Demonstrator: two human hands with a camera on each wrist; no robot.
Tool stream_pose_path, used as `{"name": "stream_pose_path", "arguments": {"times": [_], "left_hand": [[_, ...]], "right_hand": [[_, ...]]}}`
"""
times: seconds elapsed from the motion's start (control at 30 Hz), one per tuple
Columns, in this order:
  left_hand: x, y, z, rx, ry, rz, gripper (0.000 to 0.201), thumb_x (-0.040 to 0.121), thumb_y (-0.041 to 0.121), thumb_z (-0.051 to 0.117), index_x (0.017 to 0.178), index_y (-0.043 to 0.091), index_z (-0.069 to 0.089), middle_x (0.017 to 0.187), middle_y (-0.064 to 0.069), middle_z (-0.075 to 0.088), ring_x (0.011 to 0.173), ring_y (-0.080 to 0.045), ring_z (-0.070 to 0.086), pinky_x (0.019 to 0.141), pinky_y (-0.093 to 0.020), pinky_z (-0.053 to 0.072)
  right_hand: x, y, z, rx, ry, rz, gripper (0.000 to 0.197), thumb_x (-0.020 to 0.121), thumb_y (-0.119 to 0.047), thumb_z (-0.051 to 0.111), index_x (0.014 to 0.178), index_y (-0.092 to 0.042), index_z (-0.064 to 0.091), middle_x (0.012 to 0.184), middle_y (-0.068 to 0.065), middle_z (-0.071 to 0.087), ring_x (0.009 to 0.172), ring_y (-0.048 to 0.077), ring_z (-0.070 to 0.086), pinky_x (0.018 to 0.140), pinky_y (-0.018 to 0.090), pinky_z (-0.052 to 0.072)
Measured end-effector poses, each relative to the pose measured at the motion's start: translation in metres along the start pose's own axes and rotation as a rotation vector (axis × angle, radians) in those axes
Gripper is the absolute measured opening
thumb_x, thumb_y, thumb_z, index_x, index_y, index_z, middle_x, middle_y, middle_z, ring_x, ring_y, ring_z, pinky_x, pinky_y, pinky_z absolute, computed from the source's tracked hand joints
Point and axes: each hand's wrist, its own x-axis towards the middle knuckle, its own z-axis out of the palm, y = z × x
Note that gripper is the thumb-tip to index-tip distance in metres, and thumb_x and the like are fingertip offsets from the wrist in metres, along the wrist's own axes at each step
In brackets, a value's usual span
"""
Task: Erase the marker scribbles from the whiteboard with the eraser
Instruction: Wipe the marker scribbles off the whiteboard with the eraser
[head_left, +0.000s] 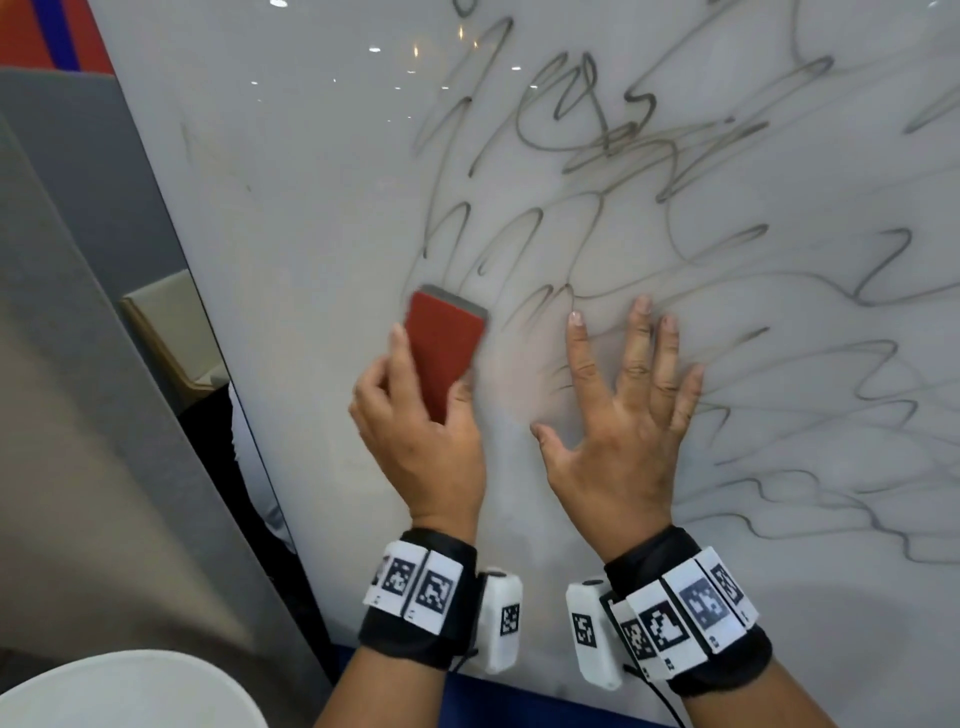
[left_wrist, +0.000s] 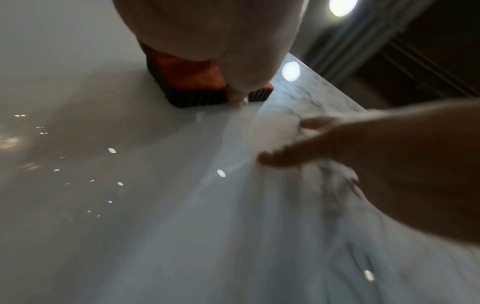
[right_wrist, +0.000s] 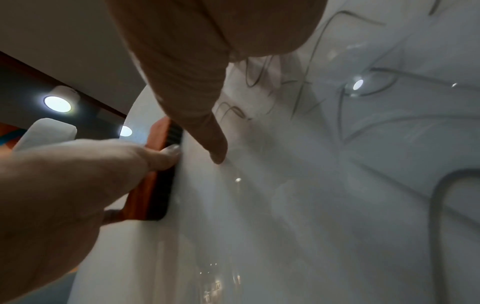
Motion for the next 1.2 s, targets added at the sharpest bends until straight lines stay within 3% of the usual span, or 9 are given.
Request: {"name": "stream_pose_path", "arguments": {"times": [0.13, 0.27, 0.33, 0.43, 0.53, 0.73, 0.93, 1.1, 1.2], "left_hand": [[-0.011, 0.002, -0.002, 0.065, -0.105, 0.199, 0.068, 0.082, 0.032, 0.073, 0.143, 0.017, 0.048, 0.118, -0.008, 0.051, 0.105, -0.024, 0.047, 0.092, -0.047, 0.047], [0.024, -0.017, -0.011, -0.029, 0.038, -0.046, 0.071, 0.081, 0.038, 0.071, 0.145, 0.017, 0.047, 0.121, -0.009, 0.049, 0.109, -0.016, 0.042, 0.097, -0.05, 0.047], [0.029, -0.017, -0.011, -0.017, 0.05, -0.077, 0.072, 0.081, 0.033, 0.073, 0.146, 0.015, 0.046, 0.121, -0.012, 0.049, 0.11, -0.018, 0.042, 0.097, -0.05, 0.046], [0.012, -0.002, -0.007, 0.035, -0.014, 0.049, 0.068, 0.082, 0.033, 0.072, 0.144, 0.015, 0.048, 0.119, -0.012, 0.051, 0.107, -0.028, 0.047, 0.094, -0.05, 0.047], [0.005, 0.001, -0.006, 0.06, -0.071, 0.15, 0.067, 0.082, 0.033, 0.073, 0.143, 0.016, 0.049, 0.119, -0.008, 0.052, 0.107, -0.025, 0.047, 0.094, -0.046, 0.047], [0.036, -0.003, -0.01, -0.027, 0.051, -0.097, 0.071, 0.08, 0.029, 0.075, 0.144, 0.015, 0.048, 0.122, -0.009, 0.05, 0.107, -0.016, 0.041, 0.096, -0.049, 0.046], [0.028, -0.003, -0.017, 0.127, -0.125, 0.233, 0.069, 0.081, 0.03, 0.078, 0.142, 0.015, 0.049, 0.118, -0.009, 0.052, 0.106, -0.029, 0.05, 0.094, -0.046, 0.047], [0.059, -0.003, -0.02, 0.007, 0.013, -0.078, 0.071, 0.081, 0.027, 0.076, 0.144, 0.012, 0.048, 0.123, -0.014, 0.052, 0.11, -0.031, 0.047, 0.096, -0.048, 0.044], [0.052, 0.011, -0.016, 0.063, -0.024, 0.035, 0.069, 0.082, 0.03, 0.076, 0.143, 0.013, 0.049, 0.12, -0.014, 0.053, 0.107, -0.033, 0.05, 0.093, -0.045, 0.044]], "right_hand": [[0.0, -0.008, -0.001, 0.046, 0.023, 0.017, 0.11, 0.065, -0.035, 0.087, 0.156, -0.028, 0.026, 0.165, 0.015, 0.004, 0.152, 0.033, -0.001, 0.119, 0.061, 0.005], [0.006, -0.012, -0.009, 0.089, 0.053, -0.012, 0.109, 0.066, -0.034, 0.088, 0.156, -0.026, 0.026, 0.164, 0.015, 0.009, 0.152, 0.032, 0.003, 0.119, 0.057, 0.003], [0.013, -0.012, -0.012, 0.071, 0.066, -0.043, 0.107, 0.067, -0.034, 0.086, 0.155, -0.025, 0.027, 0.164, 0.015, 0.011, 0.152, 0.031, 0.005, 0.119, 0.056, 0.002], [0.02, -0.012, -0.012, 0.038, 0.044, -0.056, 0.106, 0.067, -0.036, 0.085, 0.156, -0.026, 0.027, 0.164, 0.015, 0.008, 0.152, 0.031, 0.001, 0.119, 0.059, 0.001], [0.019, -0.009, -0.008, -0.007, 0.008, -0.075, 0.108, 0.069, -0.04, 0.084, 0.157, -0.028, 0.023, 0.165, 0.014, 0.003, 0.152, 0.03, -0.003, 0.119, 0.059, -0.001], [0.017, -0.001, -0.004, -0.062, 0.009, -0.096, 0.109, 0.07, -0.046, 0.082, 0.157, -0.031, 0.02, 0.166, 0.009, -0.001, 0.153, 0.029, -0.003, 0.12, 0.057, 0.0], [0.015, -0.006, -0.001, -0.052, 0.008, -0.072, 0.109, 0.07, -0.046, 0.082, 0.157, -0.03, 0.02, 0.166, 0.01, 0.0, 0.152, 0.029, -0.005, 0.12, 0.057, -0.003], [0.015, -0.006, -0.005, -0.088, -0.002, -0.077, 0.111, 0.069, -0.047, 0.083, 0.157, -0.031, 0.018, 0.166, 0.01, 0.0, 0.153, 0.03, -0.002, 0.12, 0.058, 0.003], [0.014, -0.006, -0.006, -0.094, -0.008, -0.072, 0.111, 0.069, -0.045, 0.083, 0.157, -0.031, 0.018, 0.166, 0.01, 0.0, 0.153, 0.029, -0.002, 0.12, 0.057, 0.003]]}}
